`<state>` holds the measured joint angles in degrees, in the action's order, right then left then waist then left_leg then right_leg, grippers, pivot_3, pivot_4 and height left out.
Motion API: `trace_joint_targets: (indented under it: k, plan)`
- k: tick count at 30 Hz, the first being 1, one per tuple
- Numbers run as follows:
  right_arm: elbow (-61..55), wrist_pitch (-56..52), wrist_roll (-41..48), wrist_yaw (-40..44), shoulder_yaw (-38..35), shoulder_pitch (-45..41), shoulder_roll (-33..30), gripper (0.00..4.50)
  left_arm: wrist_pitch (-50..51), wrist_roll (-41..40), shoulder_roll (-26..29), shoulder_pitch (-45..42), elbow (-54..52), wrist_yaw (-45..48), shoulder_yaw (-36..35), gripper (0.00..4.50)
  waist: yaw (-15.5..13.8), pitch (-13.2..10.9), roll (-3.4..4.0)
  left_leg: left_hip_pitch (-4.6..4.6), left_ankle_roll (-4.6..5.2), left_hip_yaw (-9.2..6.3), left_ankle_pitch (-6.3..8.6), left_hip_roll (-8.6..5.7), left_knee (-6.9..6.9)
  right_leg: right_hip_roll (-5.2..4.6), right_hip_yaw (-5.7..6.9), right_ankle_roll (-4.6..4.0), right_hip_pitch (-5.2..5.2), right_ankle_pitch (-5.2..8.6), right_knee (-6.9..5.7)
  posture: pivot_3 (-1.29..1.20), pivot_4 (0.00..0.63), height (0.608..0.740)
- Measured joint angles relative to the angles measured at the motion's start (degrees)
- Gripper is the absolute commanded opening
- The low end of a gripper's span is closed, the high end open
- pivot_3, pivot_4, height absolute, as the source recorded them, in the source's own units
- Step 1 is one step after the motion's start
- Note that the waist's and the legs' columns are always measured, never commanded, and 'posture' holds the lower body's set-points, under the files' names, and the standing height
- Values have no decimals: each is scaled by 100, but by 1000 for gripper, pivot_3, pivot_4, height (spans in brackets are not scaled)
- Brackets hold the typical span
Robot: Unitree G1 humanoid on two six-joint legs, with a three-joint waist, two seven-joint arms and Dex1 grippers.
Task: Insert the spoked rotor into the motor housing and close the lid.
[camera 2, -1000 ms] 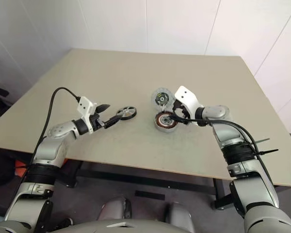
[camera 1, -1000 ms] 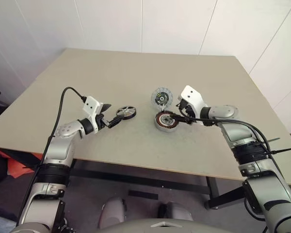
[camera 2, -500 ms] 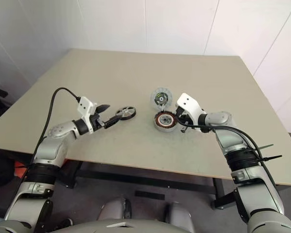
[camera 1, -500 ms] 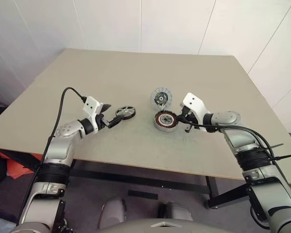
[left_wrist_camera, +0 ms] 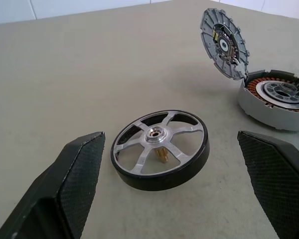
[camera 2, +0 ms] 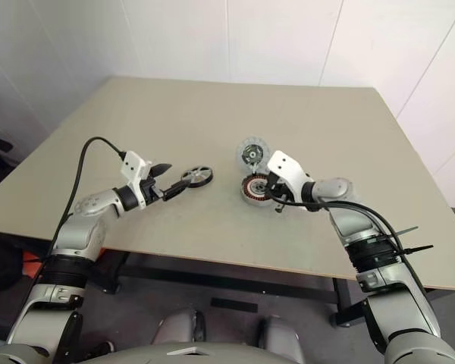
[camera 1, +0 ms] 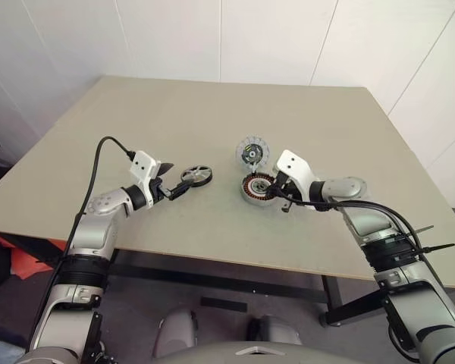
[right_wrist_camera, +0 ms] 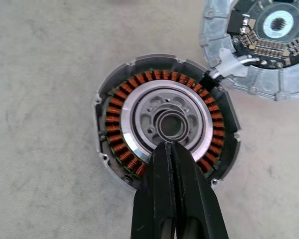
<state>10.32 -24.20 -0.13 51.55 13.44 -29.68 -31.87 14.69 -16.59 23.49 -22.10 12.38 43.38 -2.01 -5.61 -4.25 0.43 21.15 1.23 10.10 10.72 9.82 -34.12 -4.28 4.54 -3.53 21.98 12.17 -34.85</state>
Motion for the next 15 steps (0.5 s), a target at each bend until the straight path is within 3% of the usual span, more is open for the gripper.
trace_joint_targets:
  k: [15]
  plan:
    - [5, -13, -72, -80, 26, -142, 50, 21, -46, 0, 0, 0, 0, -14, -1, 4500, 1, 0, 0, -1, -1, 0, -1, 0, -1, 0, 0, 0, -1, 0, 0, 0, 0, 740]
